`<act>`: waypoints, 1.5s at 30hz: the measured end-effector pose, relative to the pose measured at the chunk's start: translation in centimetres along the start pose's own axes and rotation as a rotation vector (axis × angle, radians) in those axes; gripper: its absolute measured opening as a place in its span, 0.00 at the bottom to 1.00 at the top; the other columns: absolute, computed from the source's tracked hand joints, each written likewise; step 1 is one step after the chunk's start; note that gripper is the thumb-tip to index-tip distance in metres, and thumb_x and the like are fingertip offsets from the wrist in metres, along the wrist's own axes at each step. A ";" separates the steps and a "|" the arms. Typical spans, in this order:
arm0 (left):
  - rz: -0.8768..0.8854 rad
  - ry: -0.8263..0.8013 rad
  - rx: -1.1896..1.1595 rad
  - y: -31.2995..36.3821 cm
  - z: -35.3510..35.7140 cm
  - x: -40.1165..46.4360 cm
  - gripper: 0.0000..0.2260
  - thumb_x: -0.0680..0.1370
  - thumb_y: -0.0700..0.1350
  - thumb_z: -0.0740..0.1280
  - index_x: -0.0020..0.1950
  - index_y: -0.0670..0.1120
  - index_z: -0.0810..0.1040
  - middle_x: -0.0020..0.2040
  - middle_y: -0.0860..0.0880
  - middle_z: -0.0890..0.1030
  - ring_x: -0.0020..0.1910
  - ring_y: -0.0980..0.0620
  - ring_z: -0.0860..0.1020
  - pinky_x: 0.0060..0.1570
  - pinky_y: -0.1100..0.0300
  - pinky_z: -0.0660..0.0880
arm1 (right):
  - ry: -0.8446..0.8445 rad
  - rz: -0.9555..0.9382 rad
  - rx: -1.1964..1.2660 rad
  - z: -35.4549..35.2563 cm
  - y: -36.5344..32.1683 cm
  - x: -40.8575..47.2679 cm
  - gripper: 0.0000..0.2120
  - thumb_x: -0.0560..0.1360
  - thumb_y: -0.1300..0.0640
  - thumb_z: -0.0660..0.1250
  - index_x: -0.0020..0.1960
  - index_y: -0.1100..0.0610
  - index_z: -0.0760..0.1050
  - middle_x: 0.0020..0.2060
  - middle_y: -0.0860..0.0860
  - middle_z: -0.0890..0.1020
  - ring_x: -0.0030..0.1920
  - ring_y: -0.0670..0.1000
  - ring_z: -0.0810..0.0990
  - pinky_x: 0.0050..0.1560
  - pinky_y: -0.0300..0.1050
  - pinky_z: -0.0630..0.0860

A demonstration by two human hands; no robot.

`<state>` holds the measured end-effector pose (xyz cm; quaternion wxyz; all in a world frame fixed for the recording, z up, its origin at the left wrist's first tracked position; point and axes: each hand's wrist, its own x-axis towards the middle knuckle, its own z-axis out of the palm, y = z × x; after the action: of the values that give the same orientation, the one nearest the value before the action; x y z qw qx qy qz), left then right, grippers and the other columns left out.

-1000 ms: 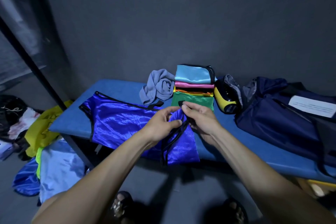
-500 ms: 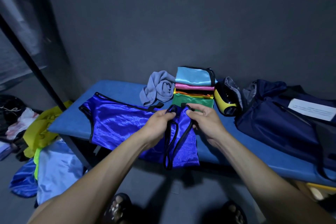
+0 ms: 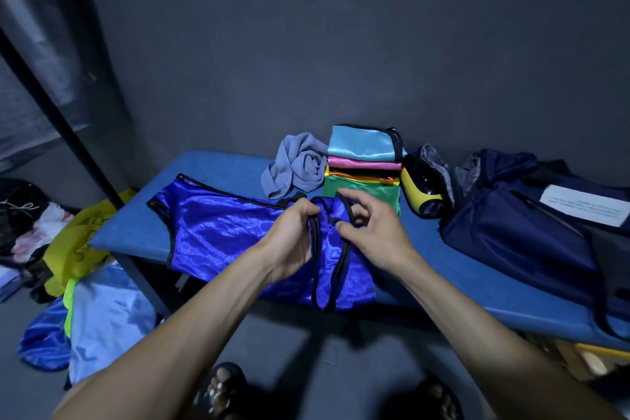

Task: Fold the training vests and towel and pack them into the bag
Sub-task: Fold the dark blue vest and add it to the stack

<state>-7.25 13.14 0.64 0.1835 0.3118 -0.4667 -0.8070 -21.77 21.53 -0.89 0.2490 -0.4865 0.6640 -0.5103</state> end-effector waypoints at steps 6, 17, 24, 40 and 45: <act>0.067 0.182 0.068 0.0 -0.3 0.6 0.18 0.79 0.44 0.59 0.57 0.33 0.80 0.53 0.32 0.82 0.53 0.33 0.81 0.56 0.47 0.80 | 0.073 0.129 0.316 -1.4 -0.3 0.3 0.19 0.79 0.69 0.68 0.68 0.59 0.76 0.45 0.53 0.88 0.43 0.49 0.86 0.46 0.40 0.82; 0.429 0.526 0.852 0.9 -0.6 0.2 0.03 0.76 0.44 0.69 0.47 0.46 0.78 0.41 0.48 0.82 0.40 0.50 0.78 0.39 0.64 0.74 | 0.080 -0.192 -0.174 -4.0 0.5 0.0 0.27 0.75 0.67 0.70 0.69 0.45 0.77 0.43 0.54 0.78 0.34 0.47 0.70 0.39 0.41 0.72; 0.559 0.432 1.028 1.2 -0.4 0.1 0.05 0.76 0.43 0.68 0.42 0.51 0.81 0.35 0.51 0.83 0.37 0.53 0.80 0.41 0.59 0.76 | 0.099 -0.211 -0.468 -5.2 0.6 -0.3 0.05 0.77 0.62 0.72 0.48 0.54 0.85 0.34 0.37 0.81 0.31 0.48 0.75 0.32 0.38 0.68; 0.237 0.277 0.258 3.7 -0.2 -1.2 0.07 0.77 0.36 0.71 0.44 0.48 0.80 0.32 0.51 0.78 0.28 0.56 0.74 0.27 0.62 0.74 | 0.320 0.529 0.255 -9.4 2.3 -0.5 0.12 0.79 0.52 0.71 0.41 0.58 0.78 0.30 0.55 0.77 0.29 0.52 0.74 0.32 0.41 0.69; 0.317 0.271 0.818 3.2 -1.1 -1.3 0.05 0.75 0.37 0.73 0.42 0.46 0.83 0.32 0.50 0.75 0.31 0.52 0.72 0.29 0.63 0.74 | 0.196 0.338 0.042 -9.7 2.2 -1.2 0.16 0.71 0.54 0.80 0.33 0.57 0.75 0.26 0.50 0.76 0.25 0.45 0.70 0.26 0.35 0.66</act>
<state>-5.56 11.60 3.49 0.2259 0.3860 -0.7607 -0.4705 -30.15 26.78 0.32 0.2756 -0.3106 0.7465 -0.5200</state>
